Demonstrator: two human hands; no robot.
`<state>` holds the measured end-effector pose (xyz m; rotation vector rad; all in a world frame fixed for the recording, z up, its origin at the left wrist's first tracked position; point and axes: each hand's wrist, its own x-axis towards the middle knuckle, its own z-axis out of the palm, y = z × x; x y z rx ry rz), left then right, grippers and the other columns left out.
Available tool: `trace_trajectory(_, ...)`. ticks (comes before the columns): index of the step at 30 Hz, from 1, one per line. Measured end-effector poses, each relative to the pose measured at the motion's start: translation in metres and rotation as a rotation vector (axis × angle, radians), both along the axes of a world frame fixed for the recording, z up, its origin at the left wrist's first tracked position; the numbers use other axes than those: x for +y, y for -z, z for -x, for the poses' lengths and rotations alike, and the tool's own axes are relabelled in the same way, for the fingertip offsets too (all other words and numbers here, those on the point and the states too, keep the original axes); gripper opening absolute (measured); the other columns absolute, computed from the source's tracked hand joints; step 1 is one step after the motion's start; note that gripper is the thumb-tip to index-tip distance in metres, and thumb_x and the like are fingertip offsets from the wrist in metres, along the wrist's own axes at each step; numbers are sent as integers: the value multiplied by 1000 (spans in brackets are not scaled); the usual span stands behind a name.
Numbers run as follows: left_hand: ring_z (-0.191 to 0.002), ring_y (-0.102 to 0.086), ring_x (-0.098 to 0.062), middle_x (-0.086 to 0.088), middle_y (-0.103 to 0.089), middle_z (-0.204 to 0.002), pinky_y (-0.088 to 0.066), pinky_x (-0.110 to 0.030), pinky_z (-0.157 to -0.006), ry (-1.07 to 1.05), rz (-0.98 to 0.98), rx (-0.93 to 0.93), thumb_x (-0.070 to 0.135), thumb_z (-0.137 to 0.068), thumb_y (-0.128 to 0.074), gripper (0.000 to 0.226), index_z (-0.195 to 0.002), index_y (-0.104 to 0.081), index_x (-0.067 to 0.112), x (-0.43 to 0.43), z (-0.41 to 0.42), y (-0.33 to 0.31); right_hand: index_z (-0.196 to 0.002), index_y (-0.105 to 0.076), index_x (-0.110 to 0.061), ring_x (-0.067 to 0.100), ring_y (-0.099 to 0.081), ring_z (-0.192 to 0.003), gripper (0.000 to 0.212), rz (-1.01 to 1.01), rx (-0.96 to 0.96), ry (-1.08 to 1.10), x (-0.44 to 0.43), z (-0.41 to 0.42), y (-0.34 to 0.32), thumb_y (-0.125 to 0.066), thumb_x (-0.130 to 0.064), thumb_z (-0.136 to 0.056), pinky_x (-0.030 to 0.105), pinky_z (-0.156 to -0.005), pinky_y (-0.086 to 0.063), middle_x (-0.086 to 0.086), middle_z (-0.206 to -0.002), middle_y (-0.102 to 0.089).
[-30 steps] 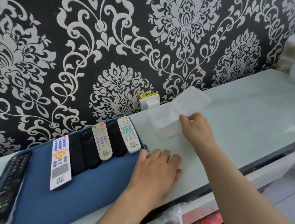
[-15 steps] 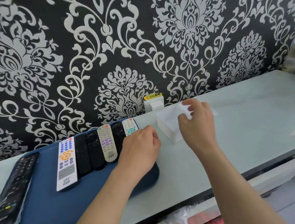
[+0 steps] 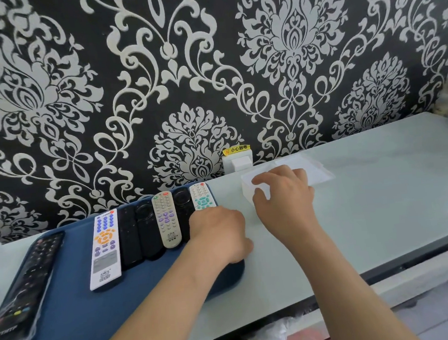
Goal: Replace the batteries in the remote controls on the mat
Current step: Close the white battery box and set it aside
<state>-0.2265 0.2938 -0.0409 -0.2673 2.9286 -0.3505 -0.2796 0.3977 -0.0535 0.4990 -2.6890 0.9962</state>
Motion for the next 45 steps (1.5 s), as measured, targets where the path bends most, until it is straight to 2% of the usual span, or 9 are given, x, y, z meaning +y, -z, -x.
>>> trace_trajectory(9, -97, -59, -29, -7, -63, -102, -44, -32, -69, -7, -221, 171, 32, -85, -65, 23, -97, -56, 14, -9, 4, 1, -111, -70, -16, 21, -55, -99, 29, 232, -3, -41, -5, 0, -3, -50, -9, -91, 25, -82, -38, 2, -105, -67)
trace_trajectory(13, -87, -60, -18, 3, -66, -90, -45, -29, -68, -42, -545, 383, 35, -87, -65, 13, -89, -62, 22, -24, -6, 9, -103, -72, -18, 2, -53, -68, 27, 385, -203, -158, -13, -3, -8, -50, -7, -92, 13, -60, -38, -14, -76, -61)
trace_trajectory(18, -63, -60, -3, 6, -69, -68, -47, -22, -62, -146, -1206, 573, 24, -94, -57, 17, -85, -71, 21, -35, -21, -4, -85, -71, -14, 11, -60, -69, 27, 375, -463, -419, -22, -11, -14, -50, -26, -98, 24, -65, -47, -3, -76, -69)
trace_trajectory(20, -53, -53, -2, 5, -65, -62, -41, -15, -53, -162, -1264, 670, 18, -97, -53, 21, -86, -71, 14, -48, -35, -11, -80, -68, -10, 10, -58, -63, 37, 425, -591, -522, -38, -21, -19, -47, -31, -101, 22, -59, -45, -1, -71, -66)
trace_trajectory(24, -66, -61, -16, -3, -69, -71, -48, -26, -63, -212, -1151, 802, 16, -96, -51, 22, -87, -70, 19, -77, -60, -14, -83, -69, -6, 8, -53, -56, 35, 525, -631, -648, -73, -37, -22, -49, -27, -102, 18, -55, -43, -2, -65, -63)
trace_trajectory(30, -60, -52, -2, 10, -62, -69, -41, -22, -60, -379, -1088, 846, 9, -96, -42, 31, -90, -68, 26, -123, -105, -28, -94, -74, -14, 6, -52, -56, 18, 587, -788, -827, -121, -60, -19, -57, -11, -98, 15, -53, -40, -1, -67, -64)
trace_trajectory(35, -100, -56, -30, -5, -53, -112, -43, -37, -76, -712, -177, 516, 45, -93, -47, 34, -118, -47, 22, -182, -160, -21, -100, -64, -2, 17, -61, -52, 18, 762, -1117, -736, -158, -88, -24, -46, -1, -97, 22, -49, -47, 11, -73, -64)
trace_trajectory(39, -113, -53, -31, -8, -51, -120, -44, -39, -82, -838, -105, 233, 74, -75, -53, 74, -118, -42, 15, -210, -183, -2, -90, -58, -10, 20, -59, -50, 24, 707, -1184, -696, -173, -104, -23, -37, 3, -90, 25, -45, -45, 10, -68, -58)
trace_trajectory(45, -93, -57, -25, -1, -65, -101, -38, -30, -66, -805, -143, 282, 56, -69, -61, 45, -95, -49, 21, -219, -191, 0, -84, -58, -15, 14, -47, -49, 14, 430, -986, -745, -191, -116, -16, -47, -11, -93, 23, -48, -39, 1, -62, -51)
